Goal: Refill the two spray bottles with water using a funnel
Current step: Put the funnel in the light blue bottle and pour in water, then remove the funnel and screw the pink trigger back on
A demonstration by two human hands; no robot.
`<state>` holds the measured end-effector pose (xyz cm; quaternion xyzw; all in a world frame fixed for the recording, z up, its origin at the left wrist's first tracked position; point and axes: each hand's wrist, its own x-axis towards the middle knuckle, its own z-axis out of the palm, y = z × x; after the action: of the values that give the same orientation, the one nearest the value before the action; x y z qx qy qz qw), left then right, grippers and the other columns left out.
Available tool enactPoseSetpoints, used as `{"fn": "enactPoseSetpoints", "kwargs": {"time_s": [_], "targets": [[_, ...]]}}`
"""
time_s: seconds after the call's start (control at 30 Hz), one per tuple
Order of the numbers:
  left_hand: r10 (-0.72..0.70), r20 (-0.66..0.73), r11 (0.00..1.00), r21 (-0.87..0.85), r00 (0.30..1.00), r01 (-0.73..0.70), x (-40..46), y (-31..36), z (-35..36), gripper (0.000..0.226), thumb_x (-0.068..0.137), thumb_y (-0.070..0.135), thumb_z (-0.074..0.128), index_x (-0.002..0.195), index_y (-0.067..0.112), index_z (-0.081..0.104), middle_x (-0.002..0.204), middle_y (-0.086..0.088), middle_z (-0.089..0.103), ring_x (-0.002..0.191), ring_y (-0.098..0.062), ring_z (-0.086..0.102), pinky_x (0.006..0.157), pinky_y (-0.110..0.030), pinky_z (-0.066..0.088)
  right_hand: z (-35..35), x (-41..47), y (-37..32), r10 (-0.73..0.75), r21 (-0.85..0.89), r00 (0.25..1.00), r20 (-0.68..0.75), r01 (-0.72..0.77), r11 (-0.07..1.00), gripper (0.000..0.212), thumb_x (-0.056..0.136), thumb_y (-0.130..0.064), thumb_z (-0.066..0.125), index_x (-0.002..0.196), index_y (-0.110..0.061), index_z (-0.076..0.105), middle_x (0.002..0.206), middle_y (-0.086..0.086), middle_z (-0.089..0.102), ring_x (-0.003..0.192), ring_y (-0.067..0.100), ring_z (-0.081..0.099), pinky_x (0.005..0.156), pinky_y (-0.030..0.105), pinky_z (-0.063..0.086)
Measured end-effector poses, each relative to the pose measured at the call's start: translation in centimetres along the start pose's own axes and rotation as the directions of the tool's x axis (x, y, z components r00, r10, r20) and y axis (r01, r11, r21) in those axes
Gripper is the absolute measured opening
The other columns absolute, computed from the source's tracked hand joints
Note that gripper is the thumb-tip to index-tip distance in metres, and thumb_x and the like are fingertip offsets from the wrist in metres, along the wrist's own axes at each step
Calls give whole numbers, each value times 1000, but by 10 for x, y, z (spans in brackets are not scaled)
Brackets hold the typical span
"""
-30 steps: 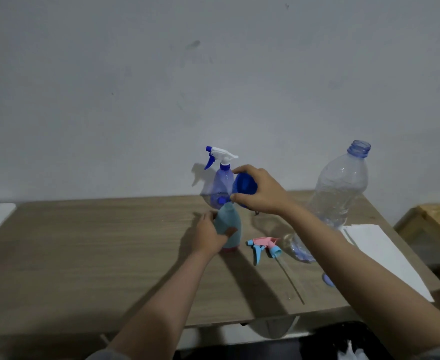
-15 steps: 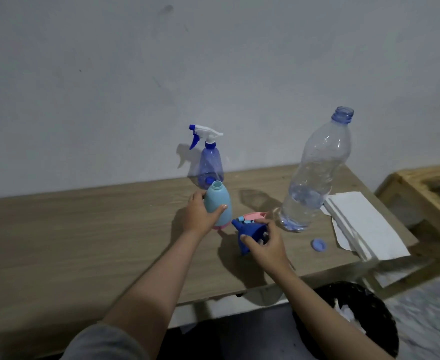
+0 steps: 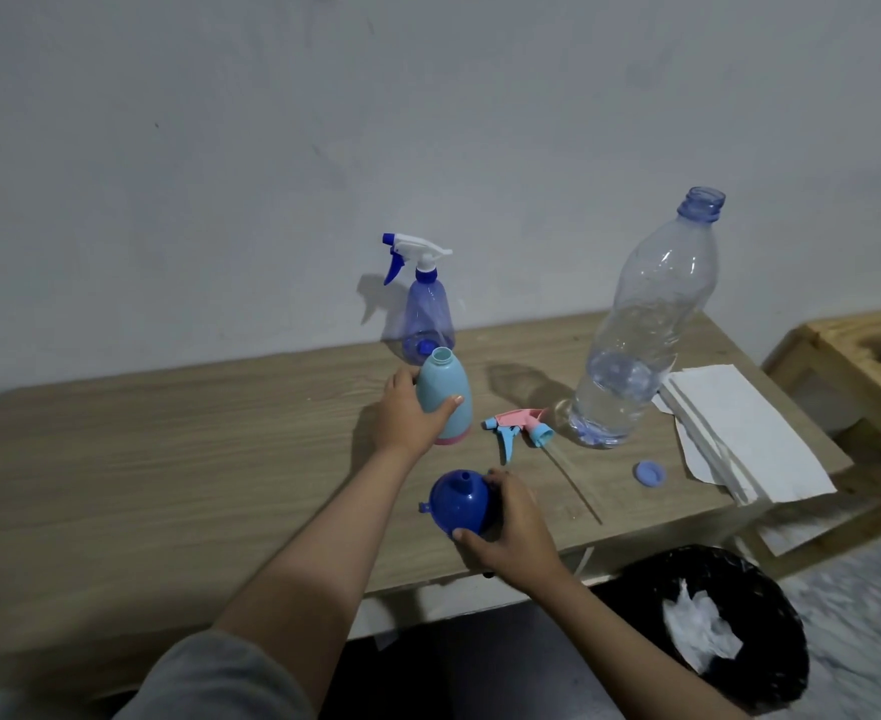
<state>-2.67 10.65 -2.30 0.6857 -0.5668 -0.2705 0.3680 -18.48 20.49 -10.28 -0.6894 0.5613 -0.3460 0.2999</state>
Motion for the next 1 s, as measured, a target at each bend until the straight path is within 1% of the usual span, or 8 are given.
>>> {"fn": "enactPoseSetpoints", "kwargs": {"time_s": [0.1, 0.17, 0.3, 0.43, 0.63, 0.73, 0.9, 1.0], "targets": [[4, -8, 1000, 12, 1000, -4, 1, -1, 1, 59, 72, 44, 77, 118, 18, 52, 121, 3, 54, 104, -14, 56, 73, -24, 38, -7, 4, -2, -72, -57, 996, -56, 69, 996, 63, 72, -53, 73, 121, -19, 53, 120, -9, 49, 114, 8, 45, 93, 17, 39], [9, -11, 1000, 11, 1000, -9, 1, -2, 1, 59, 72, 46, 76, 118, 19, 52, 121, 4, 54, 104, -13, 56, 72, -23, 38, -17, 15, -3, -80, -89, 977, -200, 63, 994, 52, 78, -46, 70, 117, -14, 57, 120, -3, 53, 114, 10, 47, 92, 14, 36], [13, -9, 999, 32, 1000, -13, 0, -2, 0, 60, 73, 48, 74, 121, 20, 51, 121, 5, 54, 99, -8, 53, 60, -16, 36, -39, 50, 4, 41, -98, 918, -395, -87, 991, 37, 86, -22, 65, 119, -9, 57, 121, 8, 54, 113, 19, 50, 92, 30, 46], [23, -8, 1000, 19, 1000, -22, 0, -2, 1, 60, 73, 48, 74, 121, 21, 51, 122, 5, 54, 97, -6, 52, 58, -9, 34, -45, 76, 20, 180, -169, 931, -317, -242, 955, 37, 89, -21, 61, 123, -12, 53, 123, 11, 54, 116, 25, 48, 80, 27, 41], [14, -19, 1000, 13, 1000, -14, 1, -2, 3, 61, 73, 47, 76, 121, 20, 51, 122, 3, 54, 98, -5, 51, 59, -9, 35, -41, 90, 29, 207, -173, 938, -278, -261, 950, 29, 87, -13, 58, 117, -11, 57, 105, 9, 65, 100, 26, 60, 75, 36, 53], [11, -23, 1000, 18, 1000, -10, 1, -2, 3, 61, 73, 47, 76, 122, 20, 50, 122, 4, 54, 99, -5, 51, 59, -8, 35, -43, 91, 26, 167, -119, 942, -292, -209, 971, 29, 87, -11, 59, 116, -10, 59, 105, 9, 66, 100, 23, 61, 80, 32, 52], [2, -21, 1000, 18, 1000, -2, 0, -1, 3, 60, 74, 45, 75, 122, 20, 50, 122, 3, 53, 97, -5, 50, 58, -8, 34, -57, 100, 4, 136, 39, 945, -298, -131, 991, 52, 88, -18, 59, 137, -13, 43, 123, 8, 55, 110, 19, 54, 92, 36, 50], [3, -22, 1000, 13, 1000, -3, 0, 0, 2, 58, 73, 44, 76, 119, 19, 52, 120, 3, 54, 95, -5, 50, 60, -7, 33, -73, 113, -21, 111, 117, 938, -328, -76, 990, 50, 87, -13, 61, 134, -11, 46, 118, 7, 57, 104, 17, 56, 85, 20, 48]]}}
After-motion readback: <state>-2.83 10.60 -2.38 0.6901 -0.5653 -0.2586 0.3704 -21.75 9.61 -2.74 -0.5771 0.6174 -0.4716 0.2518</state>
